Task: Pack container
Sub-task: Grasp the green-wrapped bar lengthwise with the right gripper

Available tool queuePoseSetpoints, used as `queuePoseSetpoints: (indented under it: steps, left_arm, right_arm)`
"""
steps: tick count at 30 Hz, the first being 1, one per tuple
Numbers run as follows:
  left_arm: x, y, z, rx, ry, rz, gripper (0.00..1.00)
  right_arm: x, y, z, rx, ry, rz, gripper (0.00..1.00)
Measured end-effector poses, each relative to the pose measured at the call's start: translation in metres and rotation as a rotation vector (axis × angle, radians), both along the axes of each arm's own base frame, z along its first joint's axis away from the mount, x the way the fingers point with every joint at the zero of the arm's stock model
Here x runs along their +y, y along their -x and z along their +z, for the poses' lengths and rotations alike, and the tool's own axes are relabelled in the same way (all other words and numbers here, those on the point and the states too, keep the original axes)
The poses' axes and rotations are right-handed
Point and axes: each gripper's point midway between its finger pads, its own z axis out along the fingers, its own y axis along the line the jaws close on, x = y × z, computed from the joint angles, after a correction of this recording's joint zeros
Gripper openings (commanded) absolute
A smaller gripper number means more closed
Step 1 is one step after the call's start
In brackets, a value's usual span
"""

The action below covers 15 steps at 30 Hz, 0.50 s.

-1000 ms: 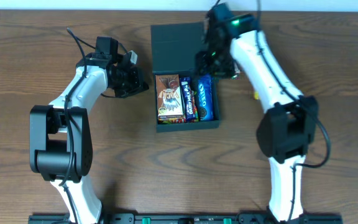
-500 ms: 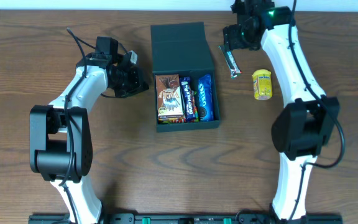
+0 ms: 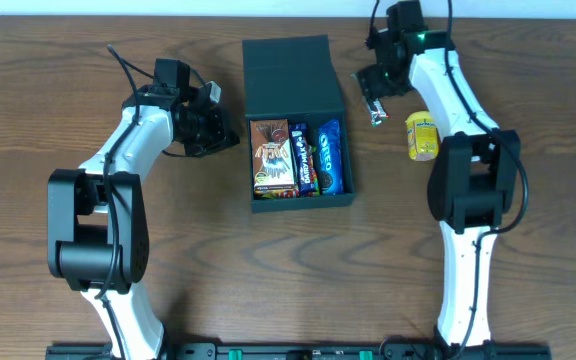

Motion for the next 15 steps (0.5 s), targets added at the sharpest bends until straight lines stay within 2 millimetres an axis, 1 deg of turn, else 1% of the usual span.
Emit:
queuePoseSetpoints:
  steps: [5,9,15]
  left_arm:
    - [0.000,0.000,0.000,0.000,0.000,0.000,0.06]
    - [0.000,0.000,0.000,0.000,0.000,0.000,0.06]
    - [0.000,0.000,0.000,0.000,0.000,0.000,0.06]
  right_arm:
    - [-0.005,0.001,-0.008,0.015,-0.001,0.006,0.70]
    - [-0.001,0.003,-0.015,0.032,-0.022,0.021,0.70]
    - [0.002,0.005,-0.016,0.042,-0.038,0.029,0.70]
